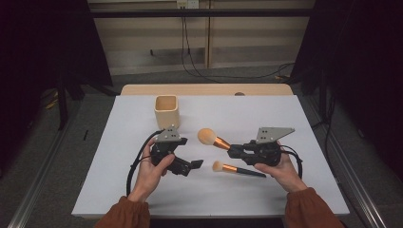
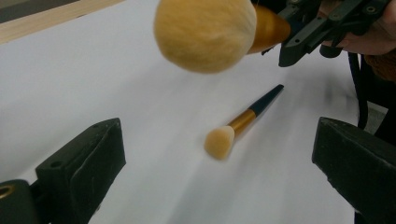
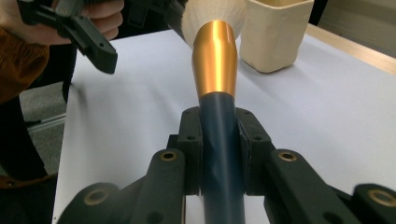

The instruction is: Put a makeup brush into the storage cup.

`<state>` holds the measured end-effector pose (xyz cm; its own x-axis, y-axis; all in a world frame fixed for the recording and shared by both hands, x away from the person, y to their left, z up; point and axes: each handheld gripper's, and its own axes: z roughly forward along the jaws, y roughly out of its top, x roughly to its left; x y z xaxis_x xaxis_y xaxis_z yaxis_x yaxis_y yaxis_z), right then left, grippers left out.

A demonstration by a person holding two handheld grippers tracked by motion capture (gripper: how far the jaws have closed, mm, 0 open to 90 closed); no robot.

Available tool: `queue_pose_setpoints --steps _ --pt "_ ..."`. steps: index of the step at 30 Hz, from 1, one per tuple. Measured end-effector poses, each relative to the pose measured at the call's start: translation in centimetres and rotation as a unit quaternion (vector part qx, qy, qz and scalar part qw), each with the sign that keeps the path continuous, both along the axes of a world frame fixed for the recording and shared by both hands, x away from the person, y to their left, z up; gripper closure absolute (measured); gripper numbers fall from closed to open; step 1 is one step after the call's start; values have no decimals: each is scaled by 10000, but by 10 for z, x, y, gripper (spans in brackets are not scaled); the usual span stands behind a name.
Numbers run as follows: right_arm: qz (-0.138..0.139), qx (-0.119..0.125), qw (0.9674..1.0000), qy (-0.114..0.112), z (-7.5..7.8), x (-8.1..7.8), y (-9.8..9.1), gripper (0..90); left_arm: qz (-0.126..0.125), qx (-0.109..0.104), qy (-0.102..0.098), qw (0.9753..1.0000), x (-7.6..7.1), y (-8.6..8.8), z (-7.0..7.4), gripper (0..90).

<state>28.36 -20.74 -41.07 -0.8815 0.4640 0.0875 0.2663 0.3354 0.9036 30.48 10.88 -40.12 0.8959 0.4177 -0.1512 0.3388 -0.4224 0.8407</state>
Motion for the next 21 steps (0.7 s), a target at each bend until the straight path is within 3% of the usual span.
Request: queue_pose_setpoints --steps 6,15,21 --pt "56 97 9999 -55 -3 -3 -1 746 7 -89 -127 9999 -1 -4 -4 26" --pt "77 427 9988 -214 -4 -7 0 746 13 -268 -225 9994 -3 -7 -8 26" --pt "119 589 9979 -256 -6 -8 0 746 45 -639 -364 9973 -4 -7 -12 36"
